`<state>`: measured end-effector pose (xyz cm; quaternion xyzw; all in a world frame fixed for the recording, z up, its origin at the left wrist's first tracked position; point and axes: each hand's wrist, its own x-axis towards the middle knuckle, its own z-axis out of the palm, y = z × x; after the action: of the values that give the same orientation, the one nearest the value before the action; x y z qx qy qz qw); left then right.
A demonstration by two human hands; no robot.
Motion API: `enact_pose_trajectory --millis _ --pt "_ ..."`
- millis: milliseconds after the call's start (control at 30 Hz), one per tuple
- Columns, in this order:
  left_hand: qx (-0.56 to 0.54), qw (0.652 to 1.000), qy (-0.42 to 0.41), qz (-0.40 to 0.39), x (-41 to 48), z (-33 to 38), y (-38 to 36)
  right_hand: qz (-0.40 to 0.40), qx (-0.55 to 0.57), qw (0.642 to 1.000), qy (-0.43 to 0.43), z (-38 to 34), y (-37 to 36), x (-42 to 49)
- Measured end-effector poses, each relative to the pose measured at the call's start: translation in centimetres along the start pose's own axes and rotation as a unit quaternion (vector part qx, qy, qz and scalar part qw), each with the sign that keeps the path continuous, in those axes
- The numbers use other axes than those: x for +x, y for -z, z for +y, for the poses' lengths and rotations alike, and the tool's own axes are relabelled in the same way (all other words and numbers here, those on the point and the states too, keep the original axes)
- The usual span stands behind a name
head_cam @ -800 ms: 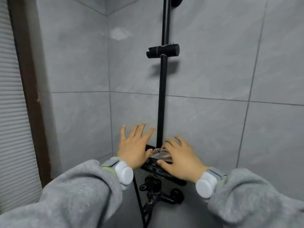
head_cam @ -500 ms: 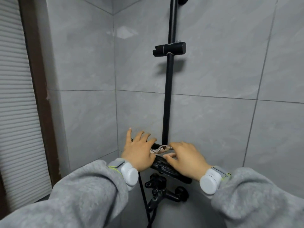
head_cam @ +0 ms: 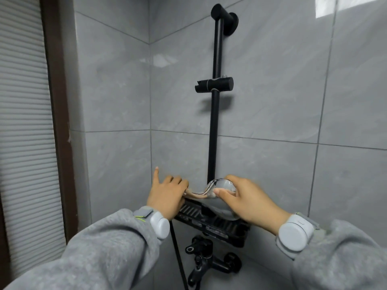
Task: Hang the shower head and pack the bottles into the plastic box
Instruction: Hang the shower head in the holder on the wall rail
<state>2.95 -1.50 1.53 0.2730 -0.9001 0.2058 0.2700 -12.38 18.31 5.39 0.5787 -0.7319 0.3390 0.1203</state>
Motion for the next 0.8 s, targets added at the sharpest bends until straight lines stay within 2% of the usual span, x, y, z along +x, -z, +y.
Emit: enact_pose_trajectory --millis 167,433,800 --pt "-0.067 0.997 0.014 0.021 1.5 -0.7 3.4 0.031 0.046 0.998 -0.005 -1.5 3.3 1.5" --pt "-0.051 0.996 -0.024 0.074 6.3 -2.7 10.8 0.077 0.108 0.991 0.028 -3.3 10.3 5.5" --pt "0.028 0.990 -0.020 0.139 14.8 -5.8 21.2 0.203 0.013 0.978 0.050 -6.5 17.5 11.2"
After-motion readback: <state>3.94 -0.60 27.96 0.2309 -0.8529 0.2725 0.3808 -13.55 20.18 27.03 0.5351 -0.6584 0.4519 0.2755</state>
